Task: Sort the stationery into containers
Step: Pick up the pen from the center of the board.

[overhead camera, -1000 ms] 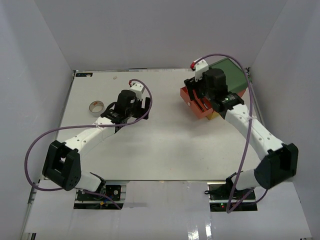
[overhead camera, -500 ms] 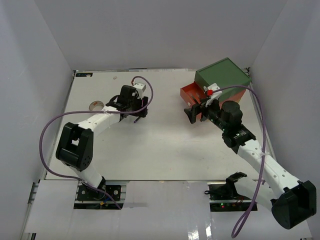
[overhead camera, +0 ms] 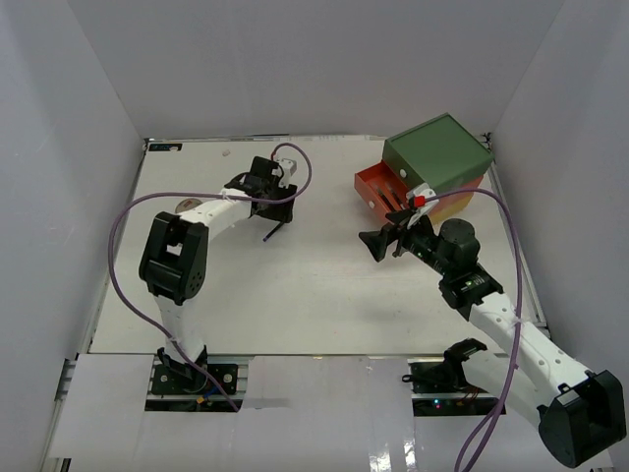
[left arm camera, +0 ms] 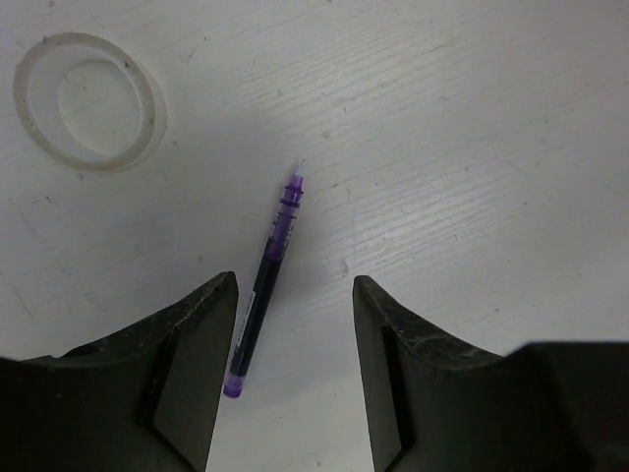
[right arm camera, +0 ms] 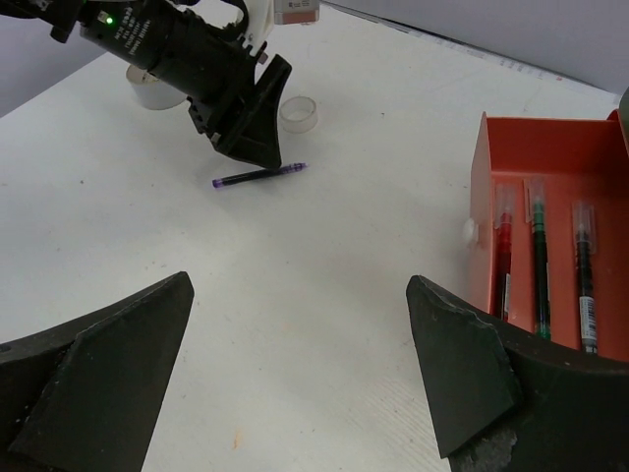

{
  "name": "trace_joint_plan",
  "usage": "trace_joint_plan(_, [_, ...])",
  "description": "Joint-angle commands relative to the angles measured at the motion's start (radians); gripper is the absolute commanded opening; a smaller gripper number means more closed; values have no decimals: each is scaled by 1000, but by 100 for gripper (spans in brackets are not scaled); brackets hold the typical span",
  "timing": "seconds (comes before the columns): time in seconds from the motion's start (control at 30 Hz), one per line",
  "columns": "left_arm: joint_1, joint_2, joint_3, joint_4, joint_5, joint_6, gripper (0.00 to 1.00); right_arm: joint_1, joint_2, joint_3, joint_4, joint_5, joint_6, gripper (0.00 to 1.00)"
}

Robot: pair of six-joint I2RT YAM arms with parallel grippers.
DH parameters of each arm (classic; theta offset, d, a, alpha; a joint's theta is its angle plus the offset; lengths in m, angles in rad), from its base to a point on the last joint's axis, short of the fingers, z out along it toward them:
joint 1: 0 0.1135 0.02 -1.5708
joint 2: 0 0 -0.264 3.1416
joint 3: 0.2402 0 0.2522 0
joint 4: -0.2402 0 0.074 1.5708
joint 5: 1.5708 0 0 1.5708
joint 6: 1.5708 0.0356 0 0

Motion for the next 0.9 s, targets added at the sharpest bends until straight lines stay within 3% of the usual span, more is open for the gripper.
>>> trace_joint_plan(0.0, [3,22,66,-44,-25,28,61,-1,-27,-15,66,0,11,95])
trace_joint_plan(0.33, [-4,125,118,-49,-45,27,54,-1,-22,-32,68,-1,10,95])
trace_joint_plan(0.63, [-32,173,152,-66,-131,56,43,-1,-21,-35,71,-1,5,95])
trace_joint_plan(0.87, [-53,184,156,-81,-111,56,31,-1,-19,-36,71,-1,-1,96])
